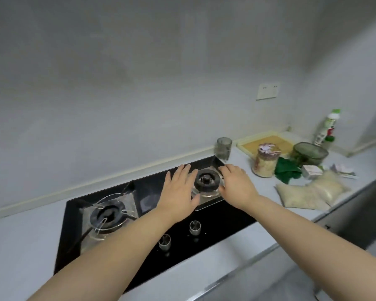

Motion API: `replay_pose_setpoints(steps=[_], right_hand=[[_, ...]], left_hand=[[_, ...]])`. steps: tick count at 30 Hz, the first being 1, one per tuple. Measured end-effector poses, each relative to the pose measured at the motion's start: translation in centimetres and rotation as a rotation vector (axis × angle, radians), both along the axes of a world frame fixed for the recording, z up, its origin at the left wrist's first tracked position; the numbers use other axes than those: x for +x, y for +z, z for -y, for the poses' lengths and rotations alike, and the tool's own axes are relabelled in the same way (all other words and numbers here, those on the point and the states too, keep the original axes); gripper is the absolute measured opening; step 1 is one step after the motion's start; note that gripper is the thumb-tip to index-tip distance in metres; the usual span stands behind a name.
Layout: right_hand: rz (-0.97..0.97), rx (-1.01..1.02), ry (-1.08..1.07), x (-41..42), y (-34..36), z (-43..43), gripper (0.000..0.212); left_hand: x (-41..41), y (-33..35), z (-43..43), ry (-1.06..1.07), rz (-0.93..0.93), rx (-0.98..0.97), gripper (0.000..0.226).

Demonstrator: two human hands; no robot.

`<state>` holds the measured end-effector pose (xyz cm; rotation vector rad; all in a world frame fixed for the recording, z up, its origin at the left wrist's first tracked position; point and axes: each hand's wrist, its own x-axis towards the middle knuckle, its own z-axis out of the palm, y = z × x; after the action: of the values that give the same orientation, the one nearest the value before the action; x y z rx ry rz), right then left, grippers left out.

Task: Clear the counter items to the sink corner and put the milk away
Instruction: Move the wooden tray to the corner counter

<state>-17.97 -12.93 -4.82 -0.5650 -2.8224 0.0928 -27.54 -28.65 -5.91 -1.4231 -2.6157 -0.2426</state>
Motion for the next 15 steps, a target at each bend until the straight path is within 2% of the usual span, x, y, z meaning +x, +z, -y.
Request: replay_pose_setpoints(steps=[6,10,15], right_hand=[[0.018,-0.036,-0.193,6.3,-0.7,-9.1,0.052],[0.018,-0.073,-0.289,8.5,-1.4,-14.2,0.051],[0.021,-0.085,-0.382,9.8,-2.1,-22.6,0.05]], left_hand=[[4.1,-0.3,-11.1,-0.132,0.054,0.028,0.067],[5.0,-0.2,-18.0,-0.211,0.039,0.001,0.068],[4.9,-1.1,-28.1,-0.276,0.12,0.029,0.067]])
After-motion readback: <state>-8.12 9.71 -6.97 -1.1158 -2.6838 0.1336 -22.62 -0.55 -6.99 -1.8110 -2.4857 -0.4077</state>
